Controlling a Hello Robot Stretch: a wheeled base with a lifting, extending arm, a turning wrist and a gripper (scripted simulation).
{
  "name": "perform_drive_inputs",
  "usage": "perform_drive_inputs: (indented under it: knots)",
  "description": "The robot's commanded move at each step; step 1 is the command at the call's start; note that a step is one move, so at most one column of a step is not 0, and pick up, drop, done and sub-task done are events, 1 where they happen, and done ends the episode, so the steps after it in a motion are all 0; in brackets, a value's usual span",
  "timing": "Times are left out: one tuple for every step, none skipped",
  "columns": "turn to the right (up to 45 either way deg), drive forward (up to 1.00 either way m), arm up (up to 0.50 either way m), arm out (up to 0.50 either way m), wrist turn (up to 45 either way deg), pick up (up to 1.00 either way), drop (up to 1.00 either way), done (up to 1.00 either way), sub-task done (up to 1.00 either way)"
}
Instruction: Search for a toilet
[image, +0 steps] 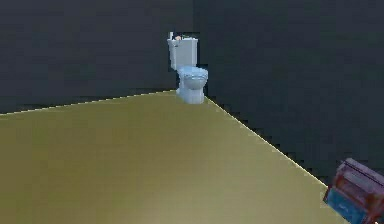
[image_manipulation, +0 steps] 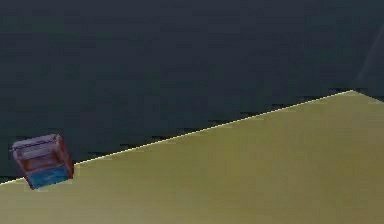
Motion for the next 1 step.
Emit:
perform_drive_inputs:
  knots:
    - [0.0, 1.0, 0.0, 0.0, 0.0, 0.0, 0.0, 0.0, 0.0]
